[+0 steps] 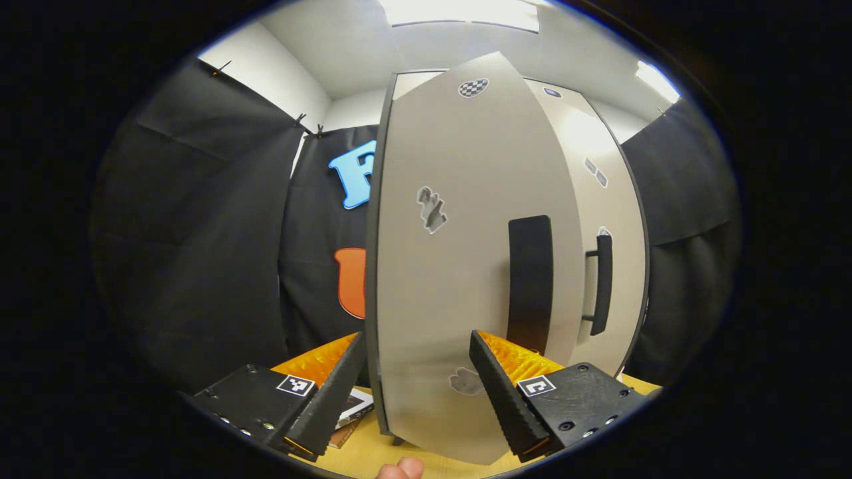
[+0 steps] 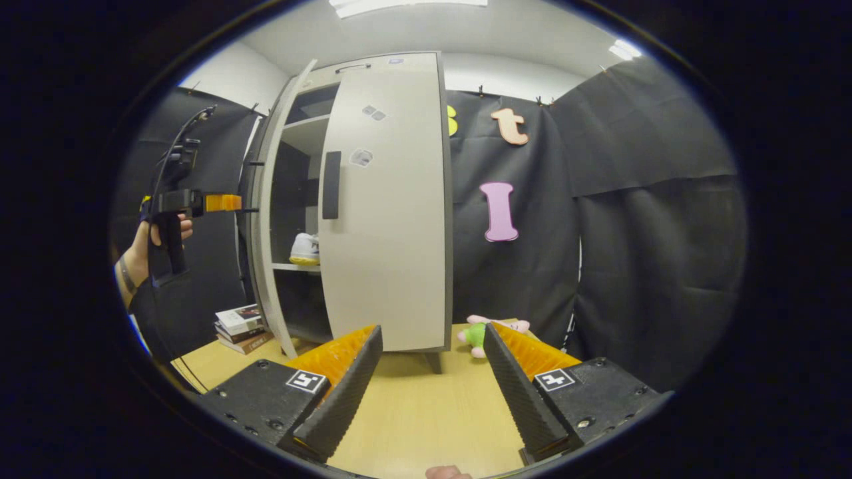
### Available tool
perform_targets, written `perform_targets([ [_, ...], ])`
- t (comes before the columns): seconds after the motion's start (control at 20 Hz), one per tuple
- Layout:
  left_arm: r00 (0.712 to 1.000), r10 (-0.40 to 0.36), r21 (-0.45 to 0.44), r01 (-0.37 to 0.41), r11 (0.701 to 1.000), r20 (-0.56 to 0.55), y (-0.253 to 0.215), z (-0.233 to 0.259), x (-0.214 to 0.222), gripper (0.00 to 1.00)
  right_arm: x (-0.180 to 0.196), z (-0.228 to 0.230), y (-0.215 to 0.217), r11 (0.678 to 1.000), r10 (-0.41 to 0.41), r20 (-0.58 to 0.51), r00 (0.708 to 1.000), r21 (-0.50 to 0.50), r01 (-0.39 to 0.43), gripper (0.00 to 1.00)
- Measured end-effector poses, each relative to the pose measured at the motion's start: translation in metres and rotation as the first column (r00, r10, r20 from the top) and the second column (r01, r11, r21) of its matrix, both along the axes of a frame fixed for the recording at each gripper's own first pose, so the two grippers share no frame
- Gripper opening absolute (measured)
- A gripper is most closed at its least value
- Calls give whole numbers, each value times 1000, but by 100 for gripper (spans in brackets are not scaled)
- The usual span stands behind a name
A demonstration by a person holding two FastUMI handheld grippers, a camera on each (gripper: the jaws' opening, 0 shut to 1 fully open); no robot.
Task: Grab one shoe with the right hand and put it into the shoe cabinet, grab the other shoe with the left hand and put it into the shoe cabinet; then close the right door with the right hand and the left door with the left hand.
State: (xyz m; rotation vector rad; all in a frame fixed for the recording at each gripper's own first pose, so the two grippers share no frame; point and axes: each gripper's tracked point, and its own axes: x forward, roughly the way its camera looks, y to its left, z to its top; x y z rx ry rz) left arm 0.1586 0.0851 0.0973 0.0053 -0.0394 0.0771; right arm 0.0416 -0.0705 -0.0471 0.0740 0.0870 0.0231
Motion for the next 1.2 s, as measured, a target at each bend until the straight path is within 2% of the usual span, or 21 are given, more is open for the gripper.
perform_targets([
  [0.2, 1000, 10, 3, -10, 1000, 12, -16, 0, -7, 93, 3, 4, -4, 1000, -13, 9, 1000, 2, 13, 99],
  [0.3, 998, -60, -47, 60, 997, 8, -38, -1, -16, 95, 7, 8, -4, 1000, -13, 16, 1000, 2, 13, 95],
  [0.4, 996, -93, -72, 94, 993, 12, -51, 0, -31, 95, 9, 12, -1, 1000, -10, 27, 1000, 3, 10, 99],
  [0.6, 991, -133, -67, 133, 989, 7, -73, -14, -76, 95, 13, 22, 8, 1000, 2, 47, 999, 8, -2, 99],
  [0.65, 990, -141, -65, 141, 988, 0, -77, -21, -88, 95, 14, 25, 11, 1000, 6, 54, 999, 11, -6, 95],
  [0.7, 990, -144, -60, 143, 988, -10, -80, -28, -99, 95, 14, 28, 15, 1000, 9, 61, 998, 12, -9, 99],
  [0.9, 988, -149, -44, 147, 988, -48, -93, -54, -137, 95, 8, 36, 25, 1000, 18, 80, 997, -1, -18, 99],
  [1.2, 987, -132, -29, 130, 991, -96, -99, -84, -162, 95, -8, 26, 38, 1000, 13, 61, 998, 20, -14, 99],
])
